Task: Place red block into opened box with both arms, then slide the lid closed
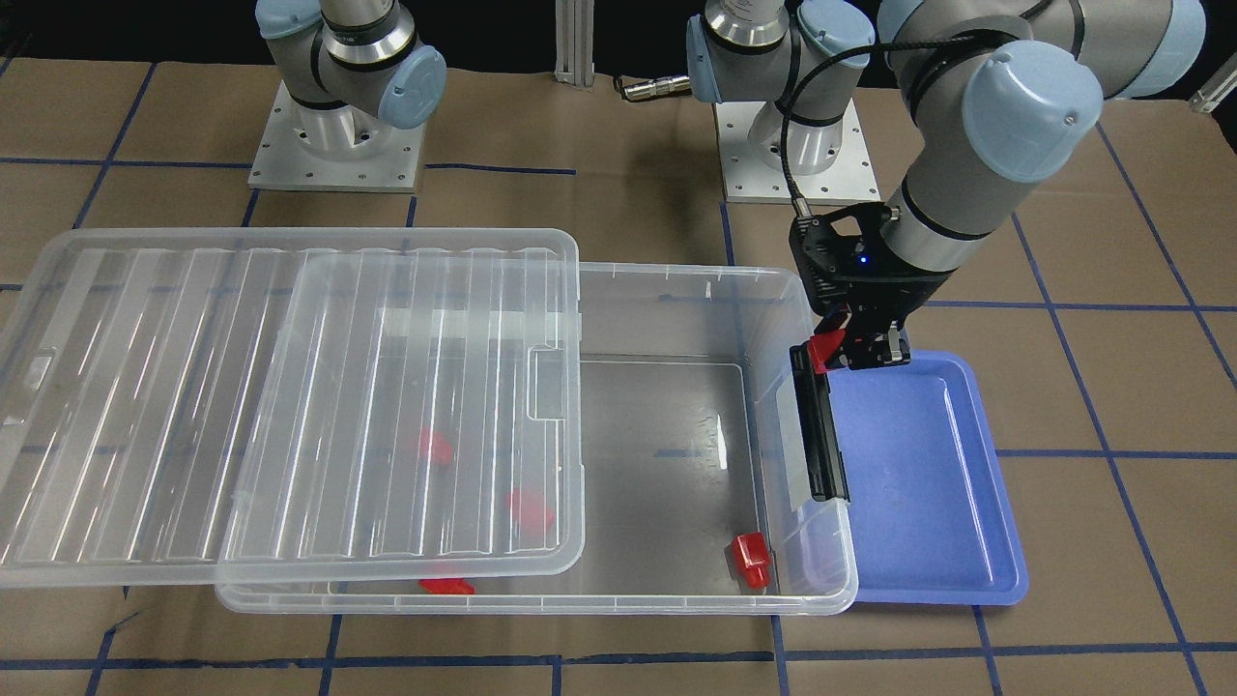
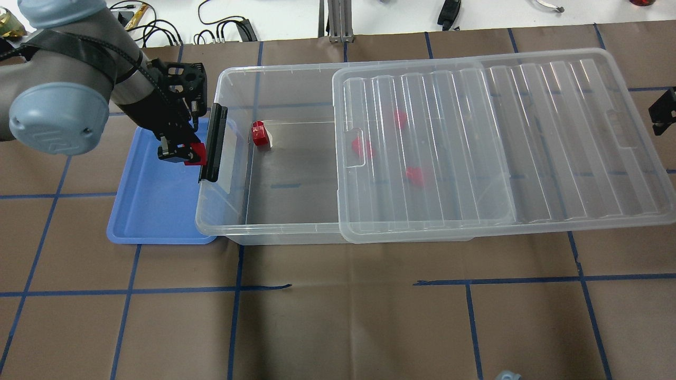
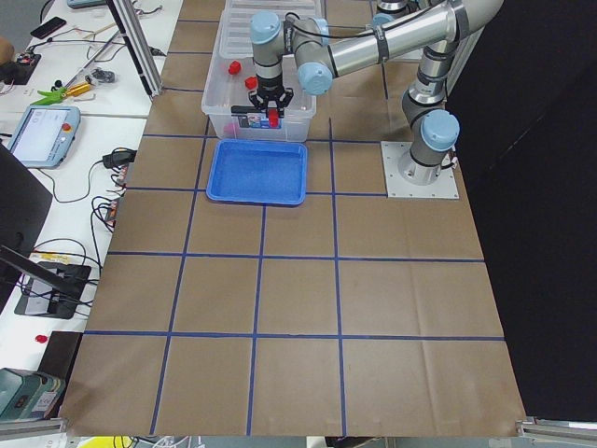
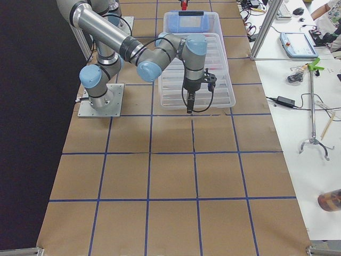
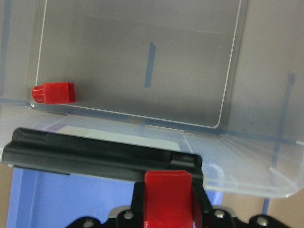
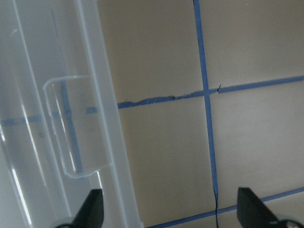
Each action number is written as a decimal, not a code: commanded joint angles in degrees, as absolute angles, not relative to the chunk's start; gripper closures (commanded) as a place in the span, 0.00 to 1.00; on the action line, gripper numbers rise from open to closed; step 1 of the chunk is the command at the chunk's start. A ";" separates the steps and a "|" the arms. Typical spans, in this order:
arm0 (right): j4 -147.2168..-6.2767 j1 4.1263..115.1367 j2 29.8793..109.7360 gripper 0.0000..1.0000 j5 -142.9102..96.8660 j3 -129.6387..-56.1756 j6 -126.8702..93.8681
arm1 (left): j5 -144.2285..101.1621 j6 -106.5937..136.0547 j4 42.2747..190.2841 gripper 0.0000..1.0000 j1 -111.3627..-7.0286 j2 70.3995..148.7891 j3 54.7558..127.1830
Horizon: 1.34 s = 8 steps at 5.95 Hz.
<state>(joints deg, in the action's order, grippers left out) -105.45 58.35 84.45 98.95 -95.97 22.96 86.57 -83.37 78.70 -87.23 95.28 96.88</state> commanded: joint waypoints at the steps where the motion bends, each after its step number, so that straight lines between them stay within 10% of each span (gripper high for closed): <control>1: -91.64 62.46 85.78 0.00 96.61 -88.20 15.58 | 86.14 -72.21 79.55 0.99 -94.53 95.97 94.04; 8: -83.14 92.11 85.61 0.00 90.00 -81.21 -18.81 | 86.13 -73.11 47.57 0.98 -99.14 112.04 105.64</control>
